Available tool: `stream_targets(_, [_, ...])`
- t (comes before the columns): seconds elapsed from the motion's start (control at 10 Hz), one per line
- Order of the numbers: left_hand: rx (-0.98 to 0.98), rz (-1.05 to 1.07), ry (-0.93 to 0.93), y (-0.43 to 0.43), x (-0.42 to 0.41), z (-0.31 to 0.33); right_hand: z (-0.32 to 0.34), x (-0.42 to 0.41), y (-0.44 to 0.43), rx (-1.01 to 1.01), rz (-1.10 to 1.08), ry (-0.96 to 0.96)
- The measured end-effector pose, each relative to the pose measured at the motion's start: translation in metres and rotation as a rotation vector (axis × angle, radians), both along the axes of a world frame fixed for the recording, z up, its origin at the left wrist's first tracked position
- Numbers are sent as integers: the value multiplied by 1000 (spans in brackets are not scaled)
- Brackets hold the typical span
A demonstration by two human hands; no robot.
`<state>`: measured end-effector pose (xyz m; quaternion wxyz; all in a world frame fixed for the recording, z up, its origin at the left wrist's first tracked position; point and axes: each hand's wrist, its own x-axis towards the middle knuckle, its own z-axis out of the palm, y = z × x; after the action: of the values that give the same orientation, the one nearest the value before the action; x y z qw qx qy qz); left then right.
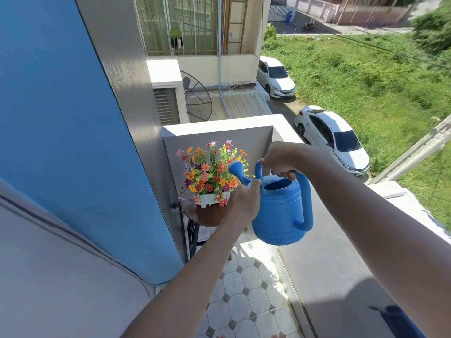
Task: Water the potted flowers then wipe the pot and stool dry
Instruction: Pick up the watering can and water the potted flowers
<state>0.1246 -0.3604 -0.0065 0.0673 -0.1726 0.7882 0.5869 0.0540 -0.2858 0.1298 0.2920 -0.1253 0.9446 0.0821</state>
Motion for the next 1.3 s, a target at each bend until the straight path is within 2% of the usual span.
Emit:
stream_targets(0.3, [-21,29,12,-19,-27,3,-9,-24,-12,-232,-182,73])
stream_targets(0.4, [-58,40,27,-22,-37,4,-5,-26,-12,-433,-273,109])
stream_targets(0.6, [-150,9,80,-20,-48,-2,-15,-33,3,-421,-256,126])
stream_targets(0.7, [-211,-5,97,-15,-49,-5,-27,-29,16,-497,-308,120])
stream_targets(0.9, [-182,-47,146,-1,-60,-22,-70,-19,51,-826,-577,66])
stream_targets(1.0, [-153,-97,161,15,-67,-31,-90,-10,71,-1023,-712,99])
stream_targets(1.1, [-191,-140,171,40,-76,-38,-108,-2,95,-1116,-827,208])
stream_targets(1.3, [-42,-235,147,128,-99,-48,-132,10,160,-1384,-1169,354])
